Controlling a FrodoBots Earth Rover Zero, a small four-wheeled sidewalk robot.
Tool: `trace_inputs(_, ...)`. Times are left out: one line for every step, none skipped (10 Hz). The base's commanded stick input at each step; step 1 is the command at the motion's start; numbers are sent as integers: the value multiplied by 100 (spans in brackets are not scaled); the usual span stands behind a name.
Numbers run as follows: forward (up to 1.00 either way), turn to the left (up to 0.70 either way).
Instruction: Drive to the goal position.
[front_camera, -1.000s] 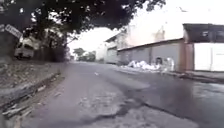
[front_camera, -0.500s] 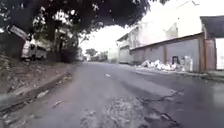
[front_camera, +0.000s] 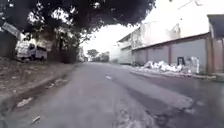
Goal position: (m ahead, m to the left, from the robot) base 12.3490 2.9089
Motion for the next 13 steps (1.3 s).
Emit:
trace_inputs(100,0)
trace_inputs(100,0)
trace_inputs(100,0)
trace_inputs(100,0)
trace_inputs(100,0)
trace_inputs(100,0)
trace_inputs(100,0)
trace_inputs(100,0)
trace_inputs(100,0)
trace_inputs(100,0)
trace_inputs(100,0)
trace_inputs(100,0)
trace_inputs(100,0)
